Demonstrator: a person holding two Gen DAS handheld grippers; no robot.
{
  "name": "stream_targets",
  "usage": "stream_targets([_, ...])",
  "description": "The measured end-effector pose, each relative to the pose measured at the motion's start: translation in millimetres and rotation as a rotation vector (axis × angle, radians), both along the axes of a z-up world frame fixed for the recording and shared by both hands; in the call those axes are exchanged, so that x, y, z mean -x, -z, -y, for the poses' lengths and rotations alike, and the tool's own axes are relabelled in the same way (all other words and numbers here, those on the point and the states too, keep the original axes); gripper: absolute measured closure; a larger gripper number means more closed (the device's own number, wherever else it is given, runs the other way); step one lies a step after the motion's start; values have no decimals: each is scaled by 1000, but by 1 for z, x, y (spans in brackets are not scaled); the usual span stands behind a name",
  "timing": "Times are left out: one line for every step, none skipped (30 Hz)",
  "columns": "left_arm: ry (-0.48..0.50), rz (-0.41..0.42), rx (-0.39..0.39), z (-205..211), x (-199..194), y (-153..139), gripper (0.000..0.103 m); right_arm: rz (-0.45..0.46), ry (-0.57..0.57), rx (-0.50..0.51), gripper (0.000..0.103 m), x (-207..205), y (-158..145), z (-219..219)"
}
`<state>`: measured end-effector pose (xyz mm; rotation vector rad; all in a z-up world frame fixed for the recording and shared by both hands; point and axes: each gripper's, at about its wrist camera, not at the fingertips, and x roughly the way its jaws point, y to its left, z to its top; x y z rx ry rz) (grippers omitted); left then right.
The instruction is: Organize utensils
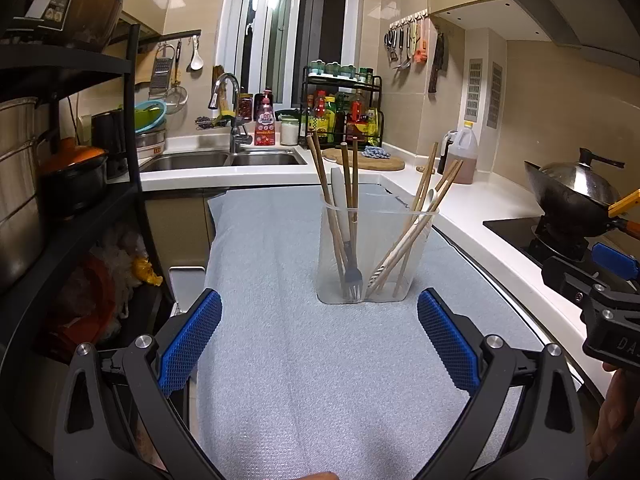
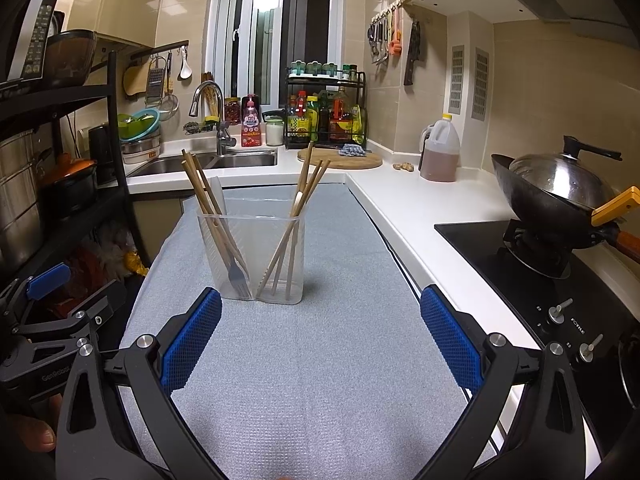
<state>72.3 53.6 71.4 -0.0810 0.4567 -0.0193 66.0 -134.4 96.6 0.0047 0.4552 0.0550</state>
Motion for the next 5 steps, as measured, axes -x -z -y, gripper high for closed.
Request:
stream_targets([1, 0, 1, -2, 1, 1, 8, 0, -1, 0, 5, 0, 0, 0])
stream_targets([0, 0, 1, -1, 0, 1, 8, -1, -1, 1, 5, 0, 0, 0])
stream_targets([0, 0, -1, -1, 0, 1, 8, -1, 1, 0, 5, 0, 0, 0])
stream_targets([1, 0, -1, -2, 0, 1, 8, -2, 1, -1, 5, -1, 0, 0])
stream_targets([1, 0, 0, -2, 0, 1, 8, -3, 1, -1, 5, -1, -1, -1])
